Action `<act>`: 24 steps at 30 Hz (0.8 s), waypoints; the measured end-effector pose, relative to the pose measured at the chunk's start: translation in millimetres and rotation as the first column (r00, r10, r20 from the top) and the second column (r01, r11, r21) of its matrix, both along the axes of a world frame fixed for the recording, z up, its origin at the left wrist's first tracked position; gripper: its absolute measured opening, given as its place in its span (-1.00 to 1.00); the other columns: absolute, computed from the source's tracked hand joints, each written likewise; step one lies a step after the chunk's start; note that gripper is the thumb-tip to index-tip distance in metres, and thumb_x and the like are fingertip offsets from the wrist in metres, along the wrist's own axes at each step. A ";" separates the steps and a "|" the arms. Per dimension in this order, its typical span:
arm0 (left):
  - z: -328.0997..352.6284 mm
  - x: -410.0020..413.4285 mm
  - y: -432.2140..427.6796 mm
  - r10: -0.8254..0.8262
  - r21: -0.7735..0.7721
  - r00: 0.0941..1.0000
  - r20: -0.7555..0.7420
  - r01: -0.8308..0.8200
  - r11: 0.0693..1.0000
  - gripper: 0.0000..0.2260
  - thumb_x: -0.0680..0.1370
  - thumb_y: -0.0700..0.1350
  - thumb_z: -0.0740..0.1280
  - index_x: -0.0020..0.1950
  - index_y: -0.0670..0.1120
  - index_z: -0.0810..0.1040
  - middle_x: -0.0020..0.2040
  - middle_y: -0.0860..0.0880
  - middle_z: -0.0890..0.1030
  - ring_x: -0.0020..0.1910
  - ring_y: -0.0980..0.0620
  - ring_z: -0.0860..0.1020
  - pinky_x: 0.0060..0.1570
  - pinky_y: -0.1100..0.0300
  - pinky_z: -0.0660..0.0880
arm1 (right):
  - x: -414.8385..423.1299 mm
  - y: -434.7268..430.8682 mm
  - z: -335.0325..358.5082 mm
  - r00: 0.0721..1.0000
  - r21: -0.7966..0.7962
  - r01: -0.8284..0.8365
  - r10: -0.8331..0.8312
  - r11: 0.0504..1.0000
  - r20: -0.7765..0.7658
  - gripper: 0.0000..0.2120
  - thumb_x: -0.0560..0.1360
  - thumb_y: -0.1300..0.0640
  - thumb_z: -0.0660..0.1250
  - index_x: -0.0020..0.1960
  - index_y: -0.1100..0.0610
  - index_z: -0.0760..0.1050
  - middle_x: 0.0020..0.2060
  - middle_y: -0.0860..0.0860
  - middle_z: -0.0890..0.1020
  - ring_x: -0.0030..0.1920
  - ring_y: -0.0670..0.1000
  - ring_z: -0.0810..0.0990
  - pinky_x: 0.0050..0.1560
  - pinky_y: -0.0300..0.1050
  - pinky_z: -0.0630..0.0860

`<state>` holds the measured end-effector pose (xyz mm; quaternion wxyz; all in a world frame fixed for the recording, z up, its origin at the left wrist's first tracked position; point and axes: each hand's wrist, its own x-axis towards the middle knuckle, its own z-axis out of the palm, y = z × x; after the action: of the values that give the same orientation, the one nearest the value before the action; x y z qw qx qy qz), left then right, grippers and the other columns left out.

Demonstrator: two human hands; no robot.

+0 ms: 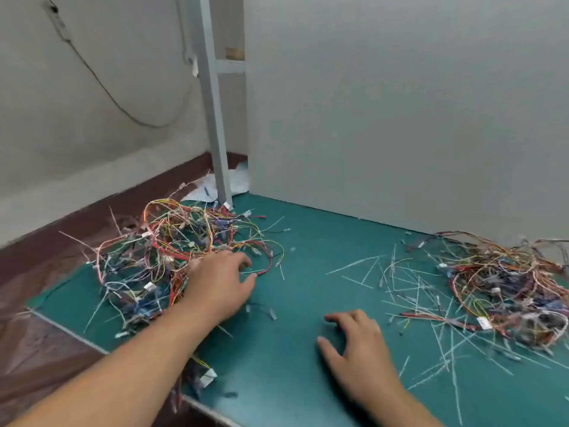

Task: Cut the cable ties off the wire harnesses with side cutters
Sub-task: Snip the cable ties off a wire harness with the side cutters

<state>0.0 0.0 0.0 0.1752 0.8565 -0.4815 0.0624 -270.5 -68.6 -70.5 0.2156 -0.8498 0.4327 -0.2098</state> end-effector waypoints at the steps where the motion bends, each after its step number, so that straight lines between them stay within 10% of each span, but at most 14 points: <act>1: 1.0 -0.1 -1.5 -0.029 -0.013 1.000 -0.003 0.029 0.999 -0.70 0.52 0.23 0.32 0.20 0.18 0.57 0.09 0.20 0.60 0.16 0.05 0.53 0.20 -0.09 0.34 | 0.5 1.5 -1.9 1.000 -0.049 -0.021 0.020 0.999 -0.015 -0.66 0.51 -0.19 0.39 0.24 -0.14 0.56 0.06 -0.18 0.47 0.18 -0.05 0.44 0.28 -0.18 0.36; 7: -0.5 4.4 -10.3 -0.086 -0.007 0.996 -0.002 0.086 0.996 -0.73 0.56 0.05 0.37 0.25 0.17 0.55 0.19 0.09 0.54 0.21 0.00 0.53 0.28 -0.13 0.34 | 3.7 -1.2 -4.4 1.000 -0.088 0.019 -0.017 0.996 0.024 -0.79 0.50 -0.06 0.45 0.11 -0.06 0.62 -0.06 -0.19 0.49 0.07 -0.03 0.49 0.13 -0.18 0.38; 18: 1.5 -36.7 -48.5 -0.450 -0.411 0.854 -0.260 0.324 0.852 -0.77 0.52 -0.25 0.40 0.04 0.07 0.67 -0.16 0.07 0.47 -0.23 0.23 0.49 -0.15 0.50 0.32 | 1.1 7.1 3.9 0.952 -0.103 0.087 -0.053 0.991 0.300 -0.85 0.51 0.04 0.41 0.08 -0.02 0.60 -0.09 -0.19 0.56 0.02 -0.11 0.57 0.08 -0.27 0.42; 24: -21.5 -63.0 -62.6 -0.529 -0.243 0.790 -0.310 0.472 0.847 -0.88 0.53 -0.06 0.45 0.01 0.15 0.61 -0.04 0.09 0.58 -0.10 0.12 0.59 0.06 0.14 0.53 | -14.4 6.8 13.8 0.932 -0.237 0.295 -0.224 0.926 0.285 -0.79 0.48 0.14 0.42 0.11 0.06 0.61 0.02 -0.04 0.58 0.11 0.07 0.55 0.11 0.05 0.46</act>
<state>-63.0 -62.6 -21.5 0.3368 0.6779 -0.6441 -0.1100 -284.9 -61.8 -56.7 0.1186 -0.7724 0.4777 -0.4014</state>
